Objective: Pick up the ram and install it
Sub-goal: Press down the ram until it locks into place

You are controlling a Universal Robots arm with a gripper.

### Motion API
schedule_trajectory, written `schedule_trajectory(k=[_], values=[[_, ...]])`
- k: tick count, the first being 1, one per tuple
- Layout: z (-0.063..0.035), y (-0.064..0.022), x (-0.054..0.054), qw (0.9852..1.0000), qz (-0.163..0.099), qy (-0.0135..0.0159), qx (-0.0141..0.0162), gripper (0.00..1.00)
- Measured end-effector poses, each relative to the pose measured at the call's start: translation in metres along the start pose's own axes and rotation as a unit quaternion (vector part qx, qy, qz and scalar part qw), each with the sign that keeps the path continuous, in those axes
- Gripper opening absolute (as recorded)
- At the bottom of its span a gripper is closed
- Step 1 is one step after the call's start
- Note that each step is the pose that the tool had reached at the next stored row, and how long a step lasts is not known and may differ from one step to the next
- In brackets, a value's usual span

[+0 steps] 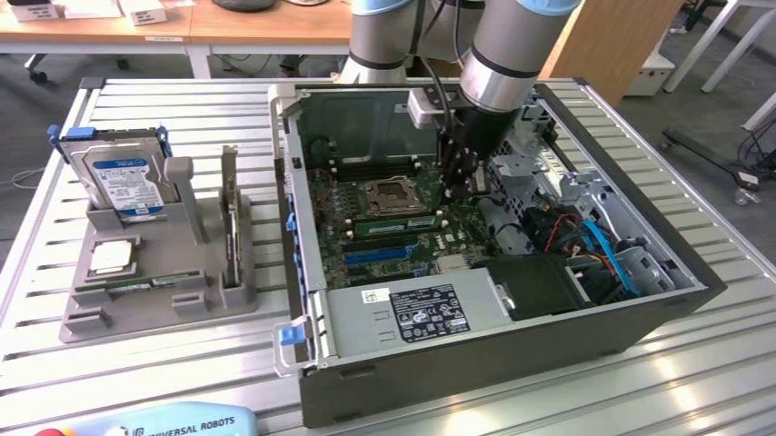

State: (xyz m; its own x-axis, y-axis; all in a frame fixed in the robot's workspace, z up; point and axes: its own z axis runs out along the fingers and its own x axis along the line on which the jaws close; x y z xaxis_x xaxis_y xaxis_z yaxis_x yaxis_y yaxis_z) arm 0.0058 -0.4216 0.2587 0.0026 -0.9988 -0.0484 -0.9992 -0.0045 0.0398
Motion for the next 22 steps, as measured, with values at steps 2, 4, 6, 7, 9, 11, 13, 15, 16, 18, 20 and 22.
schedule_trajectory(k=[2,4,6,7,9,11,13,15,16,18,20,22], values=[[0.0001,-0.0001,0.0,1.0,0.0,0.0017,-0.0004,0.1],[0.0002,-0.0002,0.0,1.0,0.0,0.007,-0.0015,0.1],[0.0001,-0.0002,0.0,1.0,0.0,0.0076,-0.0016,0.1],[0.0001,-0.0002,0.0,1.0,0.0,0.0077,-0.0016,0.1],[0.0013,-0.0002,0.0,1.0,0.0,0.0075,-0.0015,0.1],[0.0036,-0.0003,0.0001,1.0,0.0,0.0075,-0.0016,0.1],[0.0058,-0.0004,0.0003,1.0,0.0,0.0075,-0.0016,0.1],[0.0078,-0.0005,0.0004,1.0,0.0,0.0074,-0.0016,0.1],[0.0078,-0.0005,0.0004,1.0,0.0,0.0075,-0.0016,0.1],[0.0078,-0.0005,0.0004,1.0,0.0,0.0075,-0.0016,0.1],[0.0081,-0.0005,-0.0004,1.0,0.0,0.0074,-0.0015,0.1],[0.0084,-0.0005,-0.0019,1.0,0.0,0.0074,-0.0016,0.1]])
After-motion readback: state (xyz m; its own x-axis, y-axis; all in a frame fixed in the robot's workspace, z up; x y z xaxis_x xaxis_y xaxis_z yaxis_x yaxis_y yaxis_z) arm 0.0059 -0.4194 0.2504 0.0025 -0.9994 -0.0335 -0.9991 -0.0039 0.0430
